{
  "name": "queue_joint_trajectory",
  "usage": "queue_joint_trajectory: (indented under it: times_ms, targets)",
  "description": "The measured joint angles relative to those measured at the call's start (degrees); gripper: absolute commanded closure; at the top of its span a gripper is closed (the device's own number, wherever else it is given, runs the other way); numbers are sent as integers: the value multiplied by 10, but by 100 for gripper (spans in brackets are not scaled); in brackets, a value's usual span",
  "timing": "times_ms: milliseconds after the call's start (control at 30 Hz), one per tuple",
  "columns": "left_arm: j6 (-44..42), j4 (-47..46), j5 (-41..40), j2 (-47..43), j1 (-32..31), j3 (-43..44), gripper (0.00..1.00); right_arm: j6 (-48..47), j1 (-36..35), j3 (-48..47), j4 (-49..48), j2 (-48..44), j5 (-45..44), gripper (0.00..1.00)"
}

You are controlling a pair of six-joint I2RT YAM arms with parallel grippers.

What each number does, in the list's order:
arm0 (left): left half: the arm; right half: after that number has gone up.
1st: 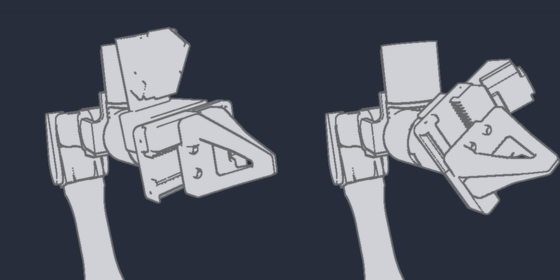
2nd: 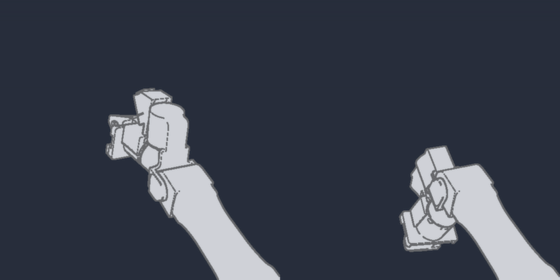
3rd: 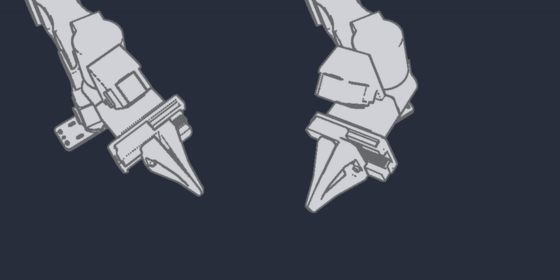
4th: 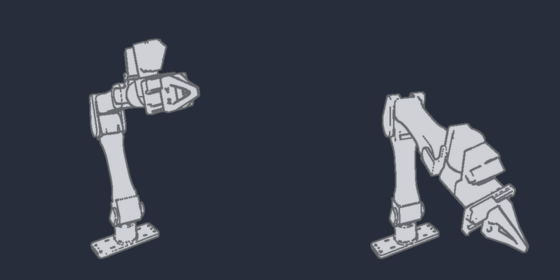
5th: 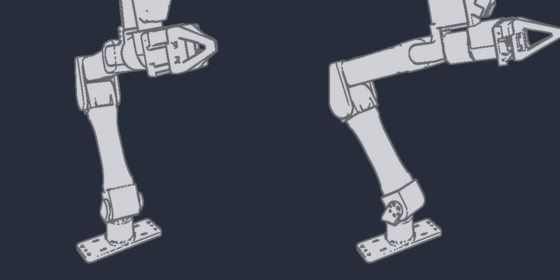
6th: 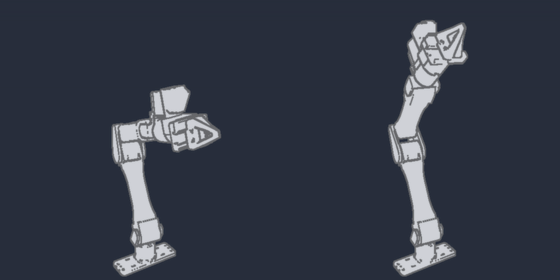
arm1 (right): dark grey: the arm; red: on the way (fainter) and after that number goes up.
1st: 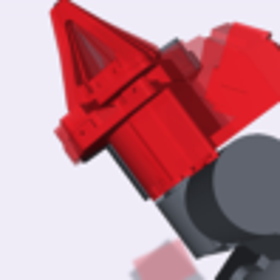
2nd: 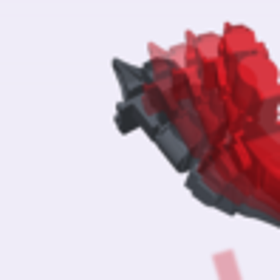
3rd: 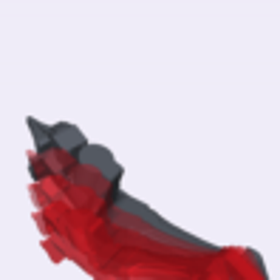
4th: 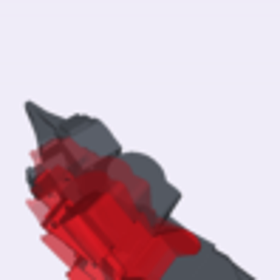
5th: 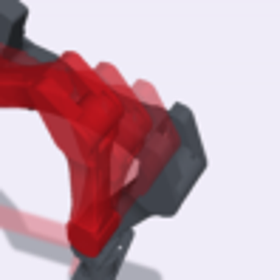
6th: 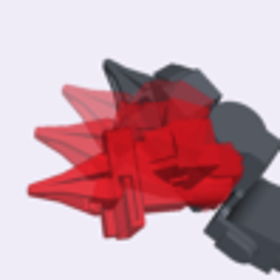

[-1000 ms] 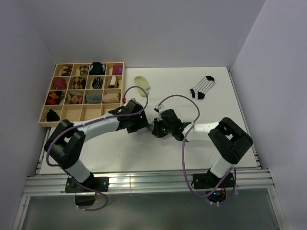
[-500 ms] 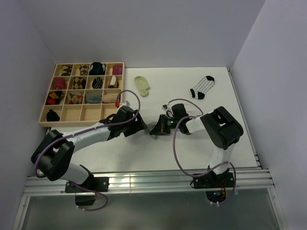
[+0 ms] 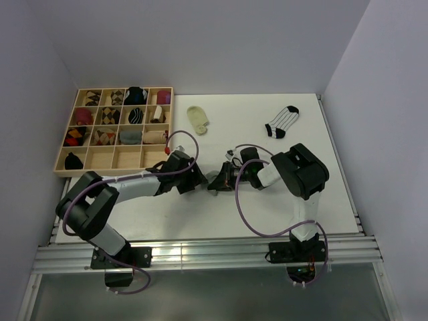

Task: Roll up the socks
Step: Roll the sock at the center of the board.

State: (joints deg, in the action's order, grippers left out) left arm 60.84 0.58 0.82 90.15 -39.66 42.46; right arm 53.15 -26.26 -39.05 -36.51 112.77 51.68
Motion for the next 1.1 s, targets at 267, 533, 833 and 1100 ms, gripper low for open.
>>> queue_joint_trajectory:
  times_ms: [267,533,833,1100]
  targets:
    - [1,-17,0,34,0,24,42,9,3,0,-12,9,8,100]
    - [0,-14,-11,65,0,44,81,9,4,0,-15,10,10,98]
    - [-18,47,-12,81,-1,88,100,-83,-5,1,101,-87,-71,58]
    - [-78,155,-22,120,-1,175,100,-252,-118,-12,259,-286,-336,55]
